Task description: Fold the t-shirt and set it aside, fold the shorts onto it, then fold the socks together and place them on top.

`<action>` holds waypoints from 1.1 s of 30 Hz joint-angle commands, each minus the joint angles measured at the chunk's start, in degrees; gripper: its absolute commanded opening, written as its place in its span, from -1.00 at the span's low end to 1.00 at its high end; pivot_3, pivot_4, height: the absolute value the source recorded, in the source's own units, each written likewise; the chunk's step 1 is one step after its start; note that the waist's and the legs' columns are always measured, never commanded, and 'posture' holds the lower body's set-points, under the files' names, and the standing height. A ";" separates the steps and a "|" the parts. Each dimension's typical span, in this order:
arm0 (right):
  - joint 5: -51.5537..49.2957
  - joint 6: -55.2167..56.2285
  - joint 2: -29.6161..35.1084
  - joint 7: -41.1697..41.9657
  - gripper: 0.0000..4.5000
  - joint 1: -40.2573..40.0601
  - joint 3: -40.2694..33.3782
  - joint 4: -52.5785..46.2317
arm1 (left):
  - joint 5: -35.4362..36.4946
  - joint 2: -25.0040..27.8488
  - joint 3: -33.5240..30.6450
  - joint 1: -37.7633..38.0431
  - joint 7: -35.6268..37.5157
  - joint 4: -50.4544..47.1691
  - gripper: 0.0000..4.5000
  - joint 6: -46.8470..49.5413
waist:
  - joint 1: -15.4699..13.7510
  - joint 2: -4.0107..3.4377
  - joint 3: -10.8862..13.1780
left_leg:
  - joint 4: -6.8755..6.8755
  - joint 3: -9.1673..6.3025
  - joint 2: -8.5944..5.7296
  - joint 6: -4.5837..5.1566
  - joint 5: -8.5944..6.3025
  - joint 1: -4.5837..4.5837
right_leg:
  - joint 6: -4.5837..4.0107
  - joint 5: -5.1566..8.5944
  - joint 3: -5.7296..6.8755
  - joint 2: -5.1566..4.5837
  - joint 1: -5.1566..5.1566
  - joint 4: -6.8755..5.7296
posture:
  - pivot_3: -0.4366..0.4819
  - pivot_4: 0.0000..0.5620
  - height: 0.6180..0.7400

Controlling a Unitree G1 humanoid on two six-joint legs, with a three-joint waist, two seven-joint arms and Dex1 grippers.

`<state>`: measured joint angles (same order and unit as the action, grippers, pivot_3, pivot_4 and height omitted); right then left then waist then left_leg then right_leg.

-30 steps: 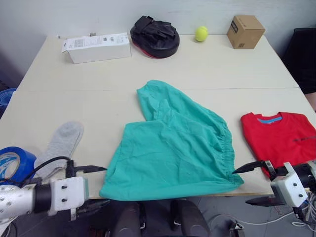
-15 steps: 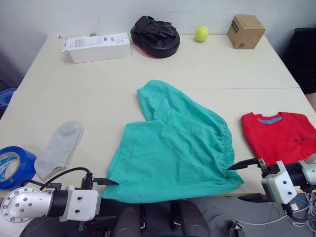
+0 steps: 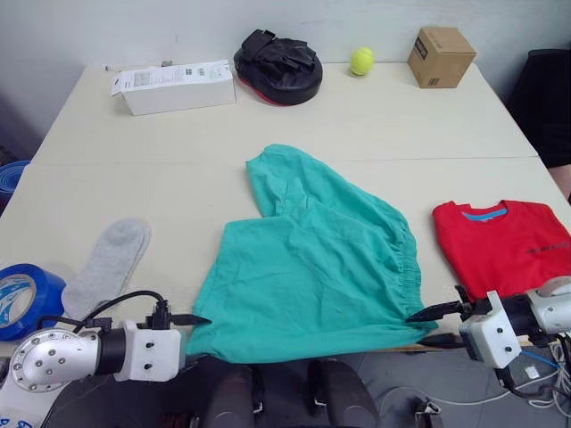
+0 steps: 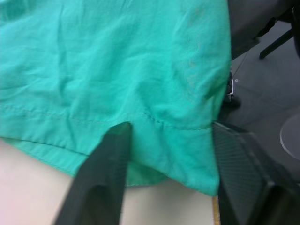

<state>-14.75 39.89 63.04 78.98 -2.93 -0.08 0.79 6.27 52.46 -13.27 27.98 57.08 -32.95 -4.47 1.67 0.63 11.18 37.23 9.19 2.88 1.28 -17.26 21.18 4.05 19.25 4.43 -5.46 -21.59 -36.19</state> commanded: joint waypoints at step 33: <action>-32.39 -50.12 16.65 13.52 -1.00 -9.95 -13.66 -19.27 | 34.88 11.29 -22.67 8.85 17.74 -11.89 -0.99 42.96 | -0.23 0.02 0.02 | 0.03 -0.20 -0.02 0.07 -0.02 0.10 | -0.84 0.46 0.06 -0.02 0.02 0.09 | -0.05 -0.47 1.00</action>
<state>-44.47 -7.25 78.79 88.22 -13.34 -11.91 -17.72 37.81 62.51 -34.06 38.55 74.00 -45.97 36.14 1.43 0.65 11.20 37.26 8.99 2.86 1.35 -17.28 21.27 3.21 19.71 4.50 -5.48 -21.57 -36.09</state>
